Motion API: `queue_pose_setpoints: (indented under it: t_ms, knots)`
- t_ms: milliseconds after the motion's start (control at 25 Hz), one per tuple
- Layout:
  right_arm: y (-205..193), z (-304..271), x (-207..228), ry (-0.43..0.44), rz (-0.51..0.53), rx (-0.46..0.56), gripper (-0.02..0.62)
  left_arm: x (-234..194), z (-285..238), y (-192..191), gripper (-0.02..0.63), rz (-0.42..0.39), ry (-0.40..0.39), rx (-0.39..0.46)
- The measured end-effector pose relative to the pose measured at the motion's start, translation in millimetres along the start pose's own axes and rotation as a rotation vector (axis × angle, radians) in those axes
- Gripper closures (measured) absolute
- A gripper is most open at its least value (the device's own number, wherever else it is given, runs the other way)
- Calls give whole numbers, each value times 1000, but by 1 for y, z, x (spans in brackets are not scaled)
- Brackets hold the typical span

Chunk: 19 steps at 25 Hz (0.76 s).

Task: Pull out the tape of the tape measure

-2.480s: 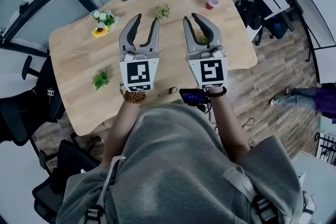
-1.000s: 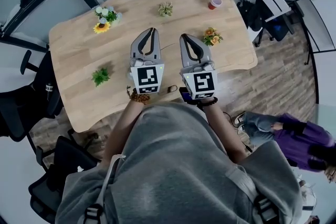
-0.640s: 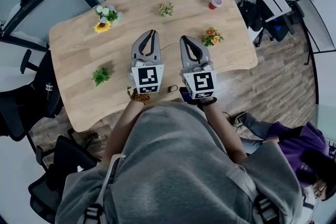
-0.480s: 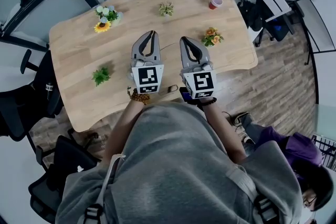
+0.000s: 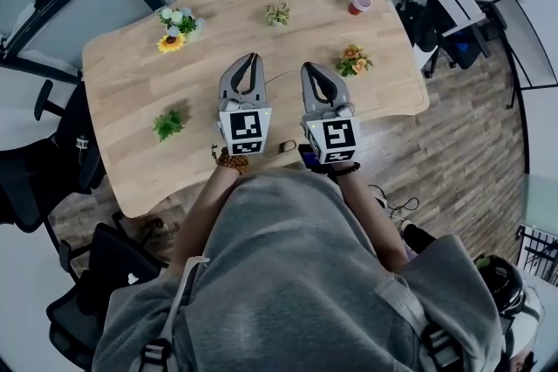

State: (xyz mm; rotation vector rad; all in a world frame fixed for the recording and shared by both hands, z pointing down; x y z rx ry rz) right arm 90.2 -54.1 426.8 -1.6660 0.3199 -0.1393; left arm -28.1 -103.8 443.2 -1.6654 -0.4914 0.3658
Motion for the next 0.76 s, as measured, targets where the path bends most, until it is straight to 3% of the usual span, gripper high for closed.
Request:
queue_pose_setpoints:
  t_ms: [760]
  knots:
    - [-14,2,6,-15,-6,-35,583,-7,3,-8,591,-2,18,-16]
Point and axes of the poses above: the fingertips, and each gripper's own axes: z backward along the fingers, x to its right, y out of its top, the point moved 3 cm from there along z, backward along the fingers, and after that the axes turned 3 degrees about z, right-handed, at the moved point
